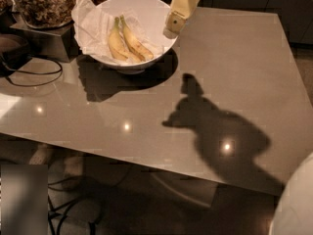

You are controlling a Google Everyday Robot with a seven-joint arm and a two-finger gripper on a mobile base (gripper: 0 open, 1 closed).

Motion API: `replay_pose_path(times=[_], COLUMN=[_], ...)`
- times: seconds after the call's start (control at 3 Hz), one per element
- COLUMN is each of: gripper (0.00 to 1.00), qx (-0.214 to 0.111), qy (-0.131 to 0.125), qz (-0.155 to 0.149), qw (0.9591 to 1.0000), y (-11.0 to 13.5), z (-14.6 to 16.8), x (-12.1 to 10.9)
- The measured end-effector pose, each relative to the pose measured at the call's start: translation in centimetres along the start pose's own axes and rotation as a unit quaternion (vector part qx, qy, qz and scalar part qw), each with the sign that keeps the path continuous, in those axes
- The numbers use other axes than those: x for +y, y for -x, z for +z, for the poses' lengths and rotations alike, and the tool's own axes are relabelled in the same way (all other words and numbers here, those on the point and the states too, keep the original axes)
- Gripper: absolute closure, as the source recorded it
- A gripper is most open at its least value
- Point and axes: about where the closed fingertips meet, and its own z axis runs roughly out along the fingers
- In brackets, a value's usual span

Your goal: Pick banana from white bowl

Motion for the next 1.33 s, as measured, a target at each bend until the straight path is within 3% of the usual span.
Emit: replay_pose_path(times=[0.67, 1.33], gripper=[0.00, 0.30], qx=[-0.021, -0.015], qy=[0.019, 0.034], qz=[-0.028, 0.003], qw=[0.9992, 0.9993], y=[2.9, 3.2], z=[2.0, 3.8], x=[-0.1, -1.6])
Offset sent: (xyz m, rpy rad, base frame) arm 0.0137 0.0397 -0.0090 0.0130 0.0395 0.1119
